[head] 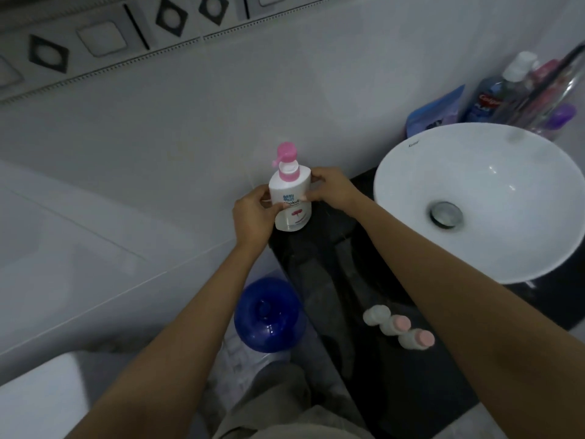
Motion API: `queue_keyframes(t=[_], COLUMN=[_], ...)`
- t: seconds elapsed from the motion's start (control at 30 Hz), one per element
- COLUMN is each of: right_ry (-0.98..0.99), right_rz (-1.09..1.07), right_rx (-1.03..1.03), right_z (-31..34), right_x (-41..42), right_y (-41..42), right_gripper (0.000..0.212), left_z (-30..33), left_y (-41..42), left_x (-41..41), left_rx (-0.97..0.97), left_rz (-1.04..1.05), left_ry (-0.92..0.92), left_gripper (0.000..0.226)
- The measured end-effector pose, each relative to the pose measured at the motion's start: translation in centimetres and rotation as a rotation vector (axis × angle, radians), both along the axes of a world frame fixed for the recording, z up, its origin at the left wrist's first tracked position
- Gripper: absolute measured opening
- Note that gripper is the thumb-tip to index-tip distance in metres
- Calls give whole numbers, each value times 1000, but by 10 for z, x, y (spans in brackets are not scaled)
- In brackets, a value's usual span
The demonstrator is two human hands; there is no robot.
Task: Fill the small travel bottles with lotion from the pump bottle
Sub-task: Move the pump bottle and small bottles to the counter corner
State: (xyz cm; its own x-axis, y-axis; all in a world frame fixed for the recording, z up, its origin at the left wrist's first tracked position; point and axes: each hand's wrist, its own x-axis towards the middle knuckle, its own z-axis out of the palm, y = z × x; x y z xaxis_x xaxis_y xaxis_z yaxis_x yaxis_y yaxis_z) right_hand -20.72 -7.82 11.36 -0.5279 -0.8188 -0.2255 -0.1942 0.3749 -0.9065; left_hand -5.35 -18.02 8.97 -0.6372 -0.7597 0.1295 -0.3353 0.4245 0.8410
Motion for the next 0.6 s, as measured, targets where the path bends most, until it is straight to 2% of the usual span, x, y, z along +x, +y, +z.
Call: queue_keyframes(t=[0.5, 0.6], right_ry=[-44, -66], right_rz=[-110, -217], right_rx=[19, 34], right_z=[4, 14], right_x=[4, 8], right_y=[5, 33], right_gripper=[58, 55], left_z=[-4, -10], left_y=[-9, 0], left_x=[1, 9], left_rx=[-64, -104], left_rz=[-107, 22], left_ry=[38, 17], left_gripper=[39, 44])
